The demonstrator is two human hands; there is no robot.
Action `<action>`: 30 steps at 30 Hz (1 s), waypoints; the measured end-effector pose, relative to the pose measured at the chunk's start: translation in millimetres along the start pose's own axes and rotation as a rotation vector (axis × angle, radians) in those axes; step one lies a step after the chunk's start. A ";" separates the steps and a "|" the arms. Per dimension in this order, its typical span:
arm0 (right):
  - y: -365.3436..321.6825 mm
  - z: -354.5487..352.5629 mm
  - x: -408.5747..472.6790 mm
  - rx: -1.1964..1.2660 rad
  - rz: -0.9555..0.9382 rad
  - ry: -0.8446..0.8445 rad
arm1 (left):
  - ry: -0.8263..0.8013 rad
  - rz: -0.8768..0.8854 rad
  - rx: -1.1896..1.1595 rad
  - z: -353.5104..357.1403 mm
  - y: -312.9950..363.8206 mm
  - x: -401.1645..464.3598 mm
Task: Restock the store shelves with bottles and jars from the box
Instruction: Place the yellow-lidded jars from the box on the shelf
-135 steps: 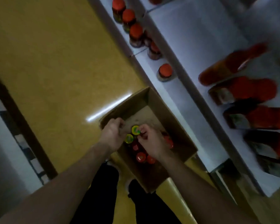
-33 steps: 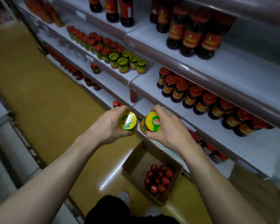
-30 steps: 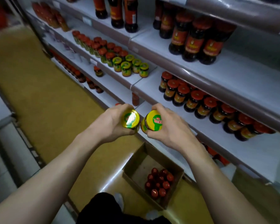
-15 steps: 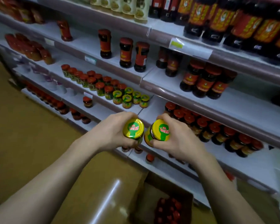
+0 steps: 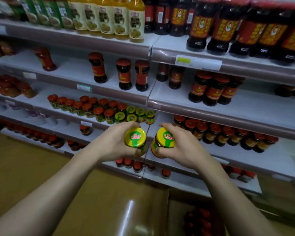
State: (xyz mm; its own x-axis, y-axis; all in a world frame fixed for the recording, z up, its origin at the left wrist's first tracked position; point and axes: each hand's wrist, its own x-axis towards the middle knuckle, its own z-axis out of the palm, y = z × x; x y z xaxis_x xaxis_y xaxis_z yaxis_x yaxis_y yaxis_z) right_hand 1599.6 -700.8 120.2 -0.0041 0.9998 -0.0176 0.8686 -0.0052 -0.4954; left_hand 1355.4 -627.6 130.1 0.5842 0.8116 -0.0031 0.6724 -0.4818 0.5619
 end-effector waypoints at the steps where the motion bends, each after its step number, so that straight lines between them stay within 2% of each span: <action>1: 1.6 2.4 9.2 0.011 -0.011 -0.005 | -0.011 -0.031 -0.010 -2.5 -3.9 0.9; 6: 11.3 26.9 45.9 0.062 -0.062 -0.051 | -0.023 -0.101 -0.011 -3.3 -25.2 13.2; 11: 12.1 48.2 67.9 0.090 -0.009 -0.074 | -0.078 -0.136 -0.012 4.4 -61.7 37.6; 16: 7.3 71.3 98.6 0.082 0.085 -0.036 | -0.103 -0.053 -0.024 3.8 -106.9 77.3; 23: 6.8 123.6 139.1 0.198 0.365 0.013 | -0.214 0.061 -0.039 20.4 -173.1 136.2; 30: 62.2 172.1 186.4 0.178 0.384 0.063 | -0.232 0.116 -0.012 81.1 -211.3 202.0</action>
State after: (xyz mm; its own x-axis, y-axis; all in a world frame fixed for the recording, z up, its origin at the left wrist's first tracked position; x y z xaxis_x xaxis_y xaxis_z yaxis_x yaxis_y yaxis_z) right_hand 1567.6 -517.7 -63.4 0.3386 0.9236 -0.1796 0.7018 -0.3750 -0.6057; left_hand 1368.2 -388.7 -56.3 0.7464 0.6533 -0.1271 0.5903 -0.5616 0.5797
